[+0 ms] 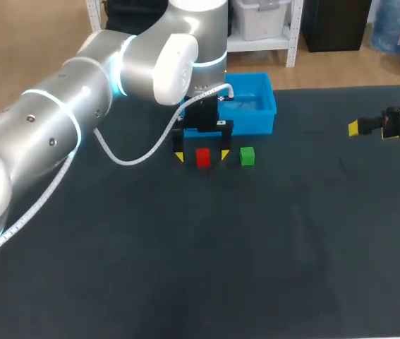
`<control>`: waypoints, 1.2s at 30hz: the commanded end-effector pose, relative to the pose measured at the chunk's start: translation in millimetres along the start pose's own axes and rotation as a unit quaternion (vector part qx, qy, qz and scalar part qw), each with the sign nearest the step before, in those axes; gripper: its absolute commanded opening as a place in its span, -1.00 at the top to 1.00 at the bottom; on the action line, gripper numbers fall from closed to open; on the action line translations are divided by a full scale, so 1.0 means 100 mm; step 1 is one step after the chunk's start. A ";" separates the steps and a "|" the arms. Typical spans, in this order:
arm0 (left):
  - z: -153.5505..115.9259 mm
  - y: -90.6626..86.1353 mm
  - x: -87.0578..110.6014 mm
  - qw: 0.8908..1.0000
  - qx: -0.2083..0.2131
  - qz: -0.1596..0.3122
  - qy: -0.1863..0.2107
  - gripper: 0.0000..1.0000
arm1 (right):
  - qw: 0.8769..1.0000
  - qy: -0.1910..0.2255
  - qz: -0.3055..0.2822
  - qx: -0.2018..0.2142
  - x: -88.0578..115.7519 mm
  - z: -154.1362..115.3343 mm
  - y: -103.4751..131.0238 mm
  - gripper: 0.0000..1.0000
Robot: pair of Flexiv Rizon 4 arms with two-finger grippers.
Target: Use the left arm to pick the red cube and place it into the blue plastic box first, then use the right arm to grasp the green cube and put it into the same blue plastic box after the first action is fully finished.
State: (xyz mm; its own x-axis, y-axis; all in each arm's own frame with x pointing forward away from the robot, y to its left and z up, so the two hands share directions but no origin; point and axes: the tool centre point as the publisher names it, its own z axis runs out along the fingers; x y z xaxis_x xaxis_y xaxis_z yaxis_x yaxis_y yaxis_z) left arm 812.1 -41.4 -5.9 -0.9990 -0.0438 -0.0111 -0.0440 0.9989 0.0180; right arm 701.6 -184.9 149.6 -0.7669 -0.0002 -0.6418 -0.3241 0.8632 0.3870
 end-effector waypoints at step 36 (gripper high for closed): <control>-0.01 0.03 0.07 1.000 -0.007 -0.002 0.018 1.00 | 1.000 0.000 0.000 0.001 0.00 -0.01 0.00 -1.00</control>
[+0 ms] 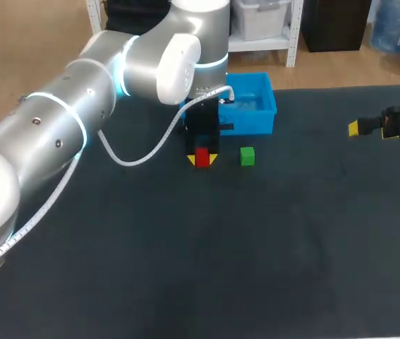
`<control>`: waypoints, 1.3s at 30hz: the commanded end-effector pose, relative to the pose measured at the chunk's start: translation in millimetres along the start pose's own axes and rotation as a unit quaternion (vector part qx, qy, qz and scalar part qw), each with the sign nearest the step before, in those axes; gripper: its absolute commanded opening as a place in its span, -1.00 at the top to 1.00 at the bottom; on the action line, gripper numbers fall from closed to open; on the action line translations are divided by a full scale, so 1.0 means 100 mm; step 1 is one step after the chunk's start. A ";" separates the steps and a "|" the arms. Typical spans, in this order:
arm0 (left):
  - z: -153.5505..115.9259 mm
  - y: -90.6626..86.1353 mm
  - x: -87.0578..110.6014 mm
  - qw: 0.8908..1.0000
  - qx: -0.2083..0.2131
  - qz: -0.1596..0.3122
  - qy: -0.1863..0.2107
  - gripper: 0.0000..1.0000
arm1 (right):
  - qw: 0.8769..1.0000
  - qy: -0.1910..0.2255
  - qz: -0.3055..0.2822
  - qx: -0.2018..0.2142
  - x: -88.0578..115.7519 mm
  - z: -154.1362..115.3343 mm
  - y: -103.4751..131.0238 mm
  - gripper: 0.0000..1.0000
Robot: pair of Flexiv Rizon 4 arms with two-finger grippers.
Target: Use the left arm to pick the red cube and place it into the blue plastic box first, then use the right arm to grasp the green cube and put it into the same blue plastic box after the first action is fully finished.
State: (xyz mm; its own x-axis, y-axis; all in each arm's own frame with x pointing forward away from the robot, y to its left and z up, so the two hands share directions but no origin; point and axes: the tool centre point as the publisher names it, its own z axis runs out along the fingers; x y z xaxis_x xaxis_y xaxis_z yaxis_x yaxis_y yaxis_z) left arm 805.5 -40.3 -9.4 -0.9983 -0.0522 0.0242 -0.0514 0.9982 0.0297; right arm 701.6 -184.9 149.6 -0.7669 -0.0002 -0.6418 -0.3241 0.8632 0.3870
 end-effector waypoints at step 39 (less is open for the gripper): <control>-0.91 0.20 0.01 0.993 -0.004 0.101 -0.064 1.00 | 1.000 0.000 0.000 0.001 0.00 -0.01 0.00 -1.00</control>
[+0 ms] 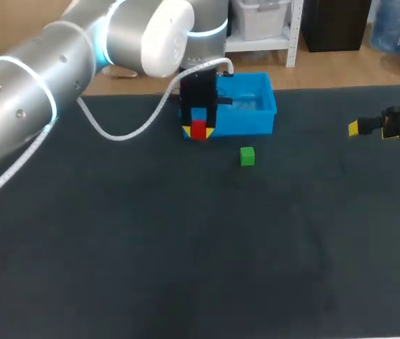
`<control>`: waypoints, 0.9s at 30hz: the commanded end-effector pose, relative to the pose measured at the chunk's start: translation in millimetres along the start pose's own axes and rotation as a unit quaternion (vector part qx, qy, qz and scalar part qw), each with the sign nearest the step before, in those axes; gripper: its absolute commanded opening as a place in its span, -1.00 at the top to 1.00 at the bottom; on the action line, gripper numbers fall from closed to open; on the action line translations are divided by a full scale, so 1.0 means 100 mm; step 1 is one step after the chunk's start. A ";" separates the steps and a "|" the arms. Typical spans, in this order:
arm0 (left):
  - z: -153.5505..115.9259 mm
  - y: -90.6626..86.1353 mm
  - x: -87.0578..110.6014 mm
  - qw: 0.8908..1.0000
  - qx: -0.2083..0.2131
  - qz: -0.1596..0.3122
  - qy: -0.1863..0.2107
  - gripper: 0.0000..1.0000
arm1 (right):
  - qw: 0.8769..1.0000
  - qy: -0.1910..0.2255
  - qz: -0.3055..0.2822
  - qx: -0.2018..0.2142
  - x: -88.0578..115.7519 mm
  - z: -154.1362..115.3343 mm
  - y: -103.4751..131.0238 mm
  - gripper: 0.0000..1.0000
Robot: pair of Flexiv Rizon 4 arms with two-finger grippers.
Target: Use the left arm to pick the red cube and place it into the blue plastic box first, then use the right arm to grasp the green cube and put it into the same blue plastic box after the first action is fully finished.
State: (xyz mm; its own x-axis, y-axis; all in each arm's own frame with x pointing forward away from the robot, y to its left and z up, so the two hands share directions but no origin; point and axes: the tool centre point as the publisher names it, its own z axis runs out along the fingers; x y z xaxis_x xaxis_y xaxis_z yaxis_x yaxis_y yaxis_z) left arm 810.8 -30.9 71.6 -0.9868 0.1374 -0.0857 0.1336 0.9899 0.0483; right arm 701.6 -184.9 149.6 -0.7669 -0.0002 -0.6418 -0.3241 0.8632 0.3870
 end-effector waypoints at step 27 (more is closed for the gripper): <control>-0.63 0.20 -0.24 0.993 0.015 0.064 -0.097 1.00 | 1.000 0.000 0.000 0.001 0.00 -0.01 0.00 -1.00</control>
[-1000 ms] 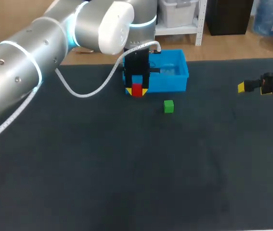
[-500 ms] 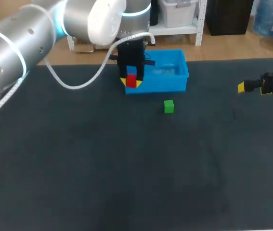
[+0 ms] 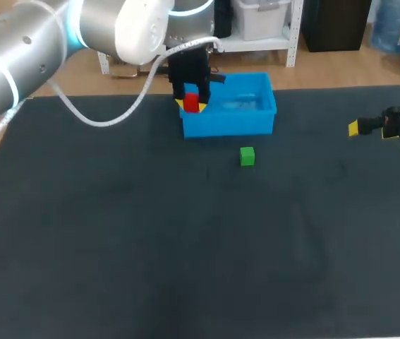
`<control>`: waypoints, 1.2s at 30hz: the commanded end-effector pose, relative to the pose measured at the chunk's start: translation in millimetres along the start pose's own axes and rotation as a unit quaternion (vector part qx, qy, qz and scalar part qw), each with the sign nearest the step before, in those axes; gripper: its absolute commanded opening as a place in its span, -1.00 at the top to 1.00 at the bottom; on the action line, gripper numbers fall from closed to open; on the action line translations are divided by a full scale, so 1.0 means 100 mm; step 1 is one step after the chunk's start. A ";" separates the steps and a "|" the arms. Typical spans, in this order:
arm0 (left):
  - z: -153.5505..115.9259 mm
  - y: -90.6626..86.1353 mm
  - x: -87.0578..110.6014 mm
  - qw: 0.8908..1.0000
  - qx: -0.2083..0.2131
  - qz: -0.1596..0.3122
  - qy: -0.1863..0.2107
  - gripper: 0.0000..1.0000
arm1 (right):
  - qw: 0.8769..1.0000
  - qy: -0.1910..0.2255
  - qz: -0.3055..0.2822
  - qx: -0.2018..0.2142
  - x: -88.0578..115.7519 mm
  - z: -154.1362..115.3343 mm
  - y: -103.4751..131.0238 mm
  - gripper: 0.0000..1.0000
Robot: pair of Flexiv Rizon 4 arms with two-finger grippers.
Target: Use the left arm to pick the red cube and place it into the blue plastic box first, then use the right arm to grasp the green cube and put it into the same blue plastic box after the first action is fully finished.
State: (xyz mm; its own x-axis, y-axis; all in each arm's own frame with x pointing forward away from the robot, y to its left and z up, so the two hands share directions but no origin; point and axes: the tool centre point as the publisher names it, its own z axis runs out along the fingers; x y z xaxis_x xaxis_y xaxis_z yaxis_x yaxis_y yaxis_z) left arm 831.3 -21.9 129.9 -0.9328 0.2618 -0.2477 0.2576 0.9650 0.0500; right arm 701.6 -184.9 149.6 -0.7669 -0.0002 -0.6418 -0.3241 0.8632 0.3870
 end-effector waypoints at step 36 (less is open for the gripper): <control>-0.33 -0.12 -0.96 0.986 0.106 0.018 -0.129 1.00 | 1.000 0.000 0.000 0.001 0.00 -0.01 0.00 -1.00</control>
State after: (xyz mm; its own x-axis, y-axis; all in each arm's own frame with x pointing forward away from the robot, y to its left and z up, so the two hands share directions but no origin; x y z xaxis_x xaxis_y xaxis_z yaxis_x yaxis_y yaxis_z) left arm 893.9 -50.9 184.2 -0.8280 0.2465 -0.5036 0.3567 0.9245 -0.1341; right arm 701.6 -184.9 149.6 -0.7669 -0.0002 -0.6418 -0.3241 0.8633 0.3870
